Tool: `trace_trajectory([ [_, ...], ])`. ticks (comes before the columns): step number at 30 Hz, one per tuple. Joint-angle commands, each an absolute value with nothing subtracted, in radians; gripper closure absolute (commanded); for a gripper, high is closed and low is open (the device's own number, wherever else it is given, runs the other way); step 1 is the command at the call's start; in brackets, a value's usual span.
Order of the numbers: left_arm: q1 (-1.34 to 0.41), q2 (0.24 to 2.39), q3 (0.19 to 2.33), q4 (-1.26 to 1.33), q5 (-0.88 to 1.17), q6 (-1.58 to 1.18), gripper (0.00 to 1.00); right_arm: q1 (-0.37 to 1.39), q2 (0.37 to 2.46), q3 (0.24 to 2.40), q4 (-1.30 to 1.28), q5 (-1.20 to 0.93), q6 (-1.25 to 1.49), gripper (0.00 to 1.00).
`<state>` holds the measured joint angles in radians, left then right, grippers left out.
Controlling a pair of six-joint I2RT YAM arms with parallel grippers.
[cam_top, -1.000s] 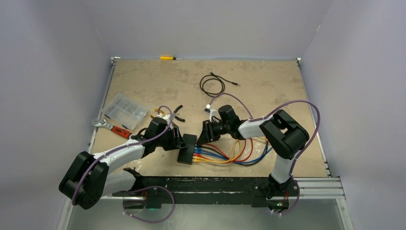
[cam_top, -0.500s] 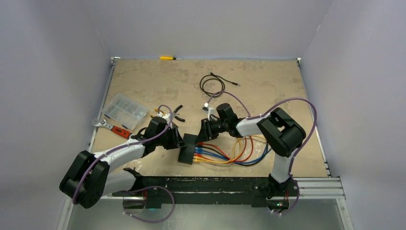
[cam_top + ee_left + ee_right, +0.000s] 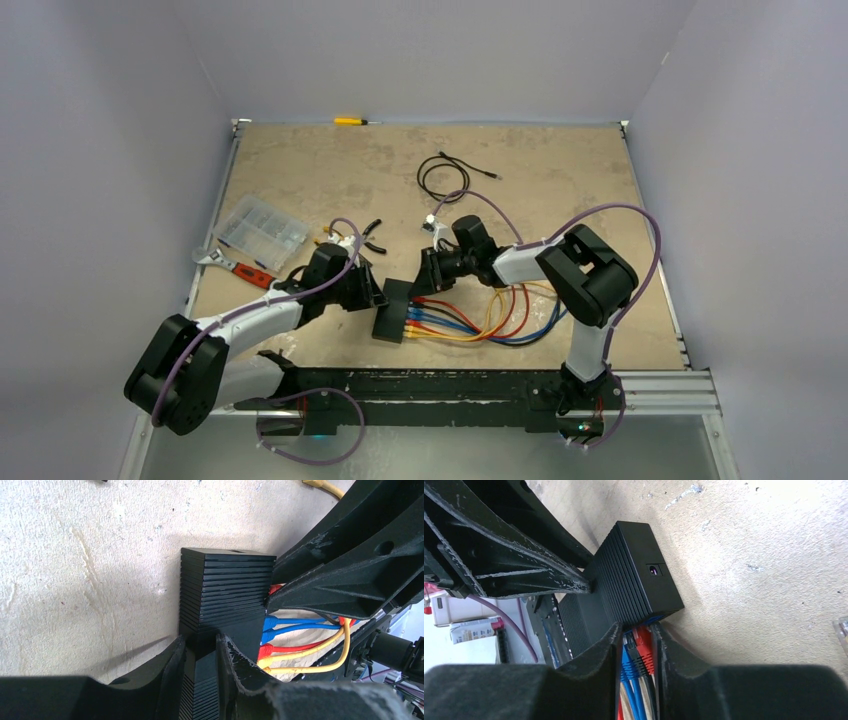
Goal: Pull the plug from the switch port
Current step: Move the switch port to the center of the board.
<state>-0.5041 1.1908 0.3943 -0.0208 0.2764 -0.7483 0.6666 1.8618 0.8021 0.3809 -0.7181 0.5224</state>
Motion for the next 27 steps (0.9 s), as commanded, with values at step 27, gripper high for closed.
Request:
trace_trajectory([
  [27,-0.504,1.199,0.381,-0.060,0.243,-0.735,0.74,0.583,1.905,0.653,0.465,-0.816,0.525,0.60],
])
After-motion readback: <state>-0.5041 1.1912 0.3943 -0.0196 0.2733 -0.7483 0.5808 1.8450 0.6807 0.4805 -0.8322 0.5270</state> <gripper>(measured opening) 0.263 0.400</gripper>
